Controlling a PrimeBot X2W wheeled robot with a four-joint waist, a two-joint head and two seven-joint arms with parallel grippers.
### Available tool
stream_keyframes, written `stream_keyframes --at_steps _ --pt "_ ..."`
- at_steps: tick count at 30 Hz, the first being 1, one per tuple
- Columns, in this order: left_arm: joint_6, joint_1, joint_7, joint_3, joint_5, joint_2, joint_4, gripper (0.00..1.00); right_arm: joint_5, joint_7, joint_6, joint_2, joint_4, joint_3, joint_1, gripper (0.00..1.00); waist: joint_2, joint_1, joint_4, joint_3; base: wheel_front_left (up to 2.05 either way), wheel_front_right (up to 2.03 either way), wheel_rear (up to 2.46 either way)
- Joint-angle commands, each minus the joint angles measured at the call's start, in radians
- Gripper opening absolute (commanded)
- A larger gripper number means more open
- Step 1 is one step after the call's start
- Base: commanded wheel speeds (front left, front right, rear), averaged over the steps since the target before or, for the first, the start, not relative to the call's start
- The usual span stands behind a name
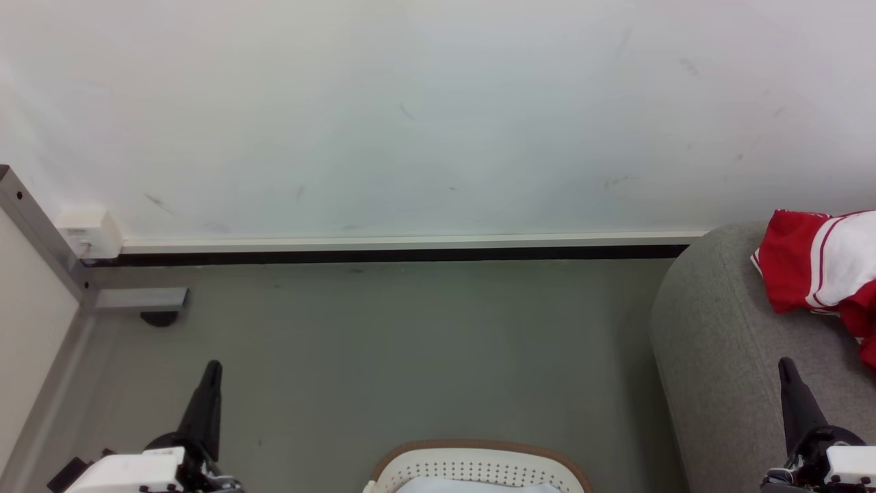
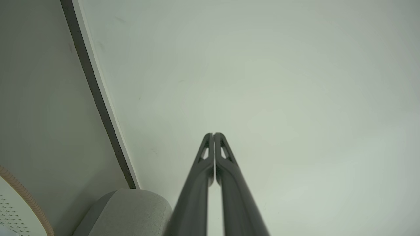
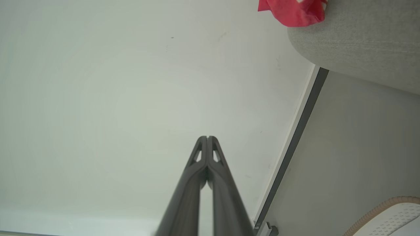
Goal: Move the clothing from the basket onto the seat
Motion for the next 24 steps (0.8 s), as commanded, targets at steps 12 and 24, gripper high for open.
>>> stream_keyframes --at_steps 12,24 --pt "0.003 -0.009 0.004 0.003 -0.012 0.002 0.000 0.00 0.006 -0.004 -0.002 -0.012 -0.002 0.004 -0.005 0.00 0.0000 0.0000 0.000 0.000 0.00 0.00 0.00" --pt "0.003 -0.009 0.004 0.003 -0.012 0.002 0.000 0.00 0.009 -0.007 -0.002 -0.012 -0.003 0.006 -0.004 0.00 0.0000 0.0000 0.000 0.000 0.00 0.00 0.00"
